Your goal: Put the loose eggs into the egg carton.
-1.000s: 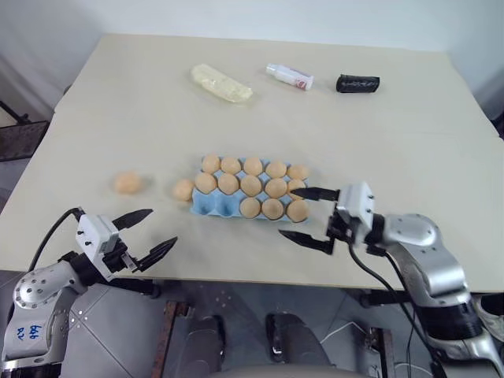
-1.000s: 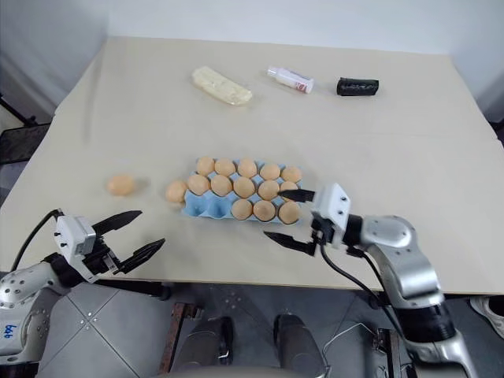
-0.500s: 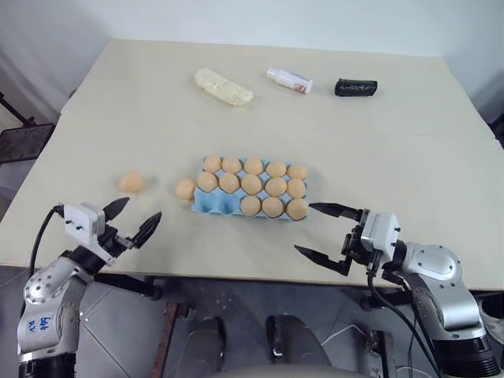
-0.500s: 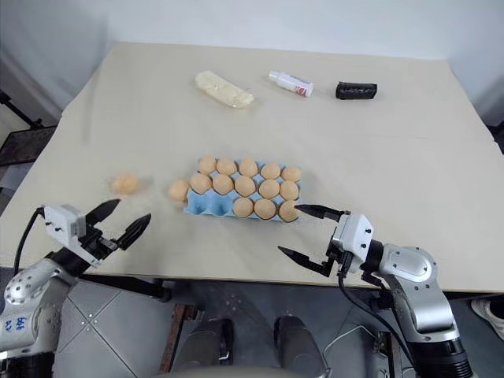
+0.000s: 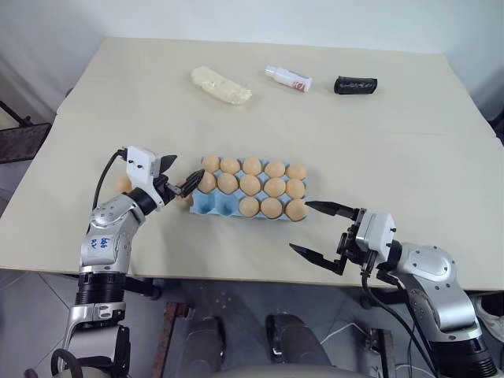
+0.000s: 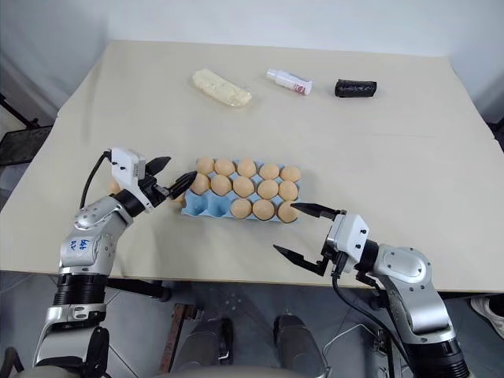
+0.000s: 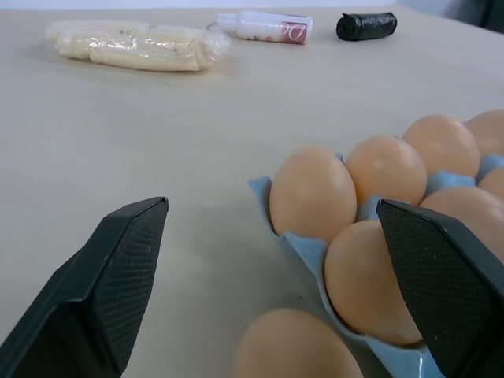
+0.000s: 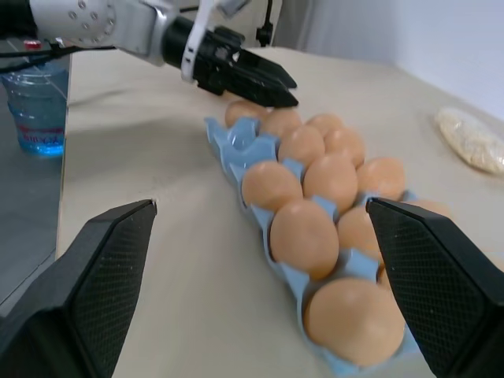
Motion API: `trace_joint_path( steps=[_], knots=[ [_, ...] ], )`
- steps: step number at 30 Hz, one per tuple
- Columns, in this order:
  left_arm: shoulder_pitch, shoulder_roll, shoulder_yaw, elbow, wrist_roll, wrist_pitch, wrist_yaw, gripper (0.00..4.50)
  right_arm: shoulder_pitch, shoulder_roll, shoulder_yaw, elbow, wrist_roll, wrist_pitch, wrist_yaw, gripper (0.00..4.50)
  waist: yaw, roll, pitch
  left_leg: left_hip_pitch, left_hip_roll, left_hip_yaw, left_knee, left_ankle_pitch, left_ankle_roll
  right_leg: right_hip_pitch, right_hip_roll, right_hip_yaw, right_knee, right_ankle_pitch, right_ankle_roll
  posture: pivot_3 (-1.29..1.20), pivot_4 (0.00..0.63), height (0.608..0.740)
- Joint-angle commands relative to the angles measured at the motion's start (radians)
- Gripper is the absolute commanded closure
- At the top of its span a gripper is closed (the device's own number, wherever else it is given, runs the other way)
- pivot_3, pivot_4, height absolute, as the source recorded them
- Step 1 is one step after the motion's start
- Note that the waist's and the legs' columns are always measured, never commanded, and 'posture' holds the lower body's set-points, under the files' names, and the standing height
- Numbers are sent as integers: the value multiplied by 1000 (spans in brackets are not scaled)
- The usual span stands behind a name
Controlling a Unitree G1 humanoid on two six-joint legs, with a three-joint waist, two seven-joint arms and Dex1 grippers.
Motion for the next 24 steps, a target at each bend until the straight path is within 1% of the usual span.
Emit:
trace_joint_path(
  steps=[1,7,11,17,24],
  knots=[
    [13,17,1,0,10,7,-10,0,0,5,-2,-43,18,-2,-19,21,4,0,0,0,0,0,1,0,0,0,0,0,1,0,0,0,150,740],
    [102,69,57,-98,-33,32,-48,0,-3,6,-6,-32,8,-12,-32,21,1,0,0,5,-1,0,2,1,1,6,-2,0,1,0,0,0,150,740],
    [142,85,63,-87,-20,26,-54,0,-8,9,-2,-26,5,-14,-42,21,7,0,0,4,-1,-1,0,1,1,5,-2,0,0,0,-1,0,150,740],
    [85,41,14,-4,15,-6,-42,0,-17,9,3,-19,5,-12,-41,21,15,0,0,1,-2,-1,1,1,1,3,-4,-1,-1,0,0,0,150,740],
    [46,40,5,78,59,-15,-11,0,-19,7,3,-19,5,-10,-41,21,7,0,0,1,-1,-1,0,1,1,2,-2,0,0,0,0,0,150,740]
  ],
)
